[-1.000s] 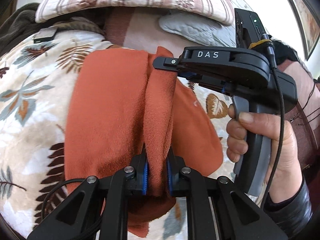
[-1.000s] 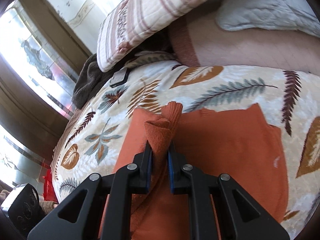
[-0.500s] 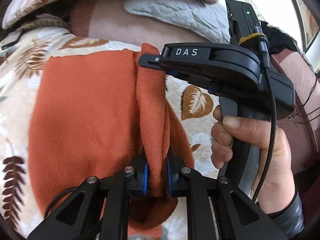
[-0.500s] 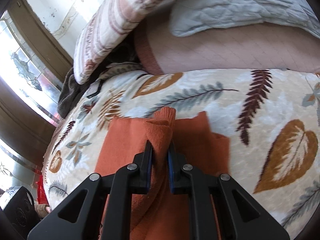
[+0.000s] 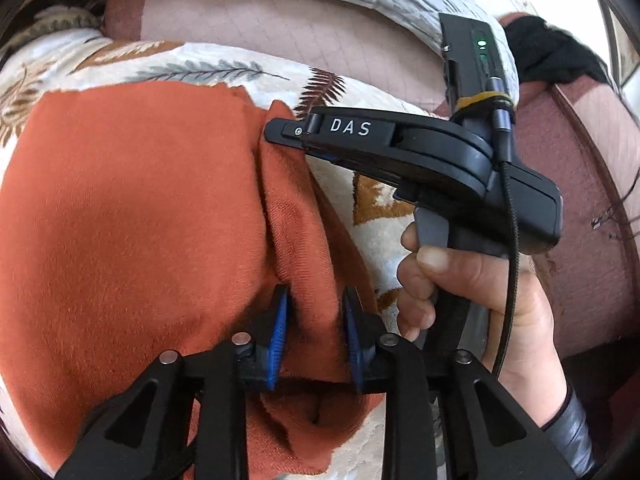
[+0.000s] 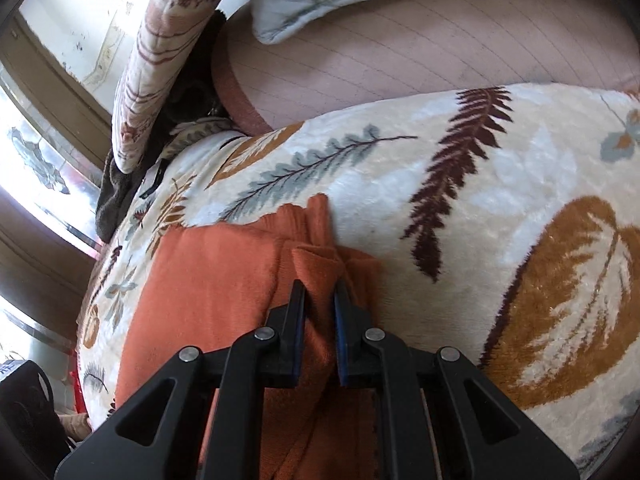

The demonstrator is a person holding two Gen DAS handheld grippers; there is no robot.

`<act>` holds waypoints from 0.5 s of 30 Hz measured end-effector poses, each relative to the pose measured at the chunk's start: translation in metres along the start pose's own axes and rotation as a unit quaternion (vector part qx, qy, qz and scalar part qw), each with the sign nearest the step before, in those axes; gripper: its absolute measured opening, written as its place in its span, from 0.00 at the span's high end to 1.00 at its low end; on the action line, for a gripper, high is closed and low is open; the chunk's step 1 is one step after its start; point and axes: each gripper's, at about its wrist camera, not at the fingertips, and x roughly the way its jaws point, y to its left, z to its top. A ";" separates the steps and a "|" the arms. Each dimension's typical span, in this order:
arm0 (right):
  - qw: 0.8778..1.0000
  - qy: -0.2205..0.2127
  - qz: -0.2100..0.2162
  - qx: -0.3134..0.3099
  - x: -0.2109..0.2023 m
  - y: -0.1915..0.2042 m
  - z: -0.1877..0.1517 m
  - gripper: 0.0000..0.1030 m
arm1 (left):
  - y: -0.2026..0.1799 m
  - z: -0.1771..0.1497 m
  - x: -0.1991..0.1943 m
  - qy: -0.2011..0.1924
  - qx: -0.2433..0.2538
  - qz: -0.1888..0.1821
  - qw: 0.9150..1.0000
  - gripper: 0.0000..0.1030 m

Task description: Fold small clothes

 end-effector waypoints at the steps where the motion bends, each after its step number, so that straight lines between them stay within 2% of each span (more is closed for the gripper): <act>1: 1.000 -0.002 0.003 0.001 -0.001 -0.002 0.000 0.86 | -0.002 0.000 -0.002 -0.001 0.006 -0.002 1.000 0.70; 6: 1.000 -0.006 0.004 -0.001 -0.016 -0.004 -0.005 0.85 | -0.003 -0.011 -0.043 -0.022 0.024 -0.020 0.999 0.60; 8: 1.000 -0.009 0.002 0.005 -0.027 -0.006 -0.008 0.85 | 0.005 -0.022 -0.062 -0.035 0.027 -0.022 0.999 0.52; 11: 1.000 -0.010 0.010 0.005 -0.051 -0.004 -0.021 0.84 | 0.026 -0.044 -0.087 -0.047 0.034 0.024 0.998 0.50; 12: 1.000 -0.009 0.017 0.002 -0.060 -0.001 -0.028 0.81 | 0.031 -0.050 -0.093 -0.049 0.036 0.037 0.997 0.50; 14: 1.000 -0.005 0.025 -0.006 -0.075 0.008 -0.045 0.59 | 0.048 -0.063 -0.102 -0.051 0.035 0.066 0.996 0.50; 15: 1.000 -0.002 0.029 -0.009 -0.081 0.013 -0.055 0.55 | 0.056 -0.067 -0.104 -0.051 0.033 0.073 0.996 0.50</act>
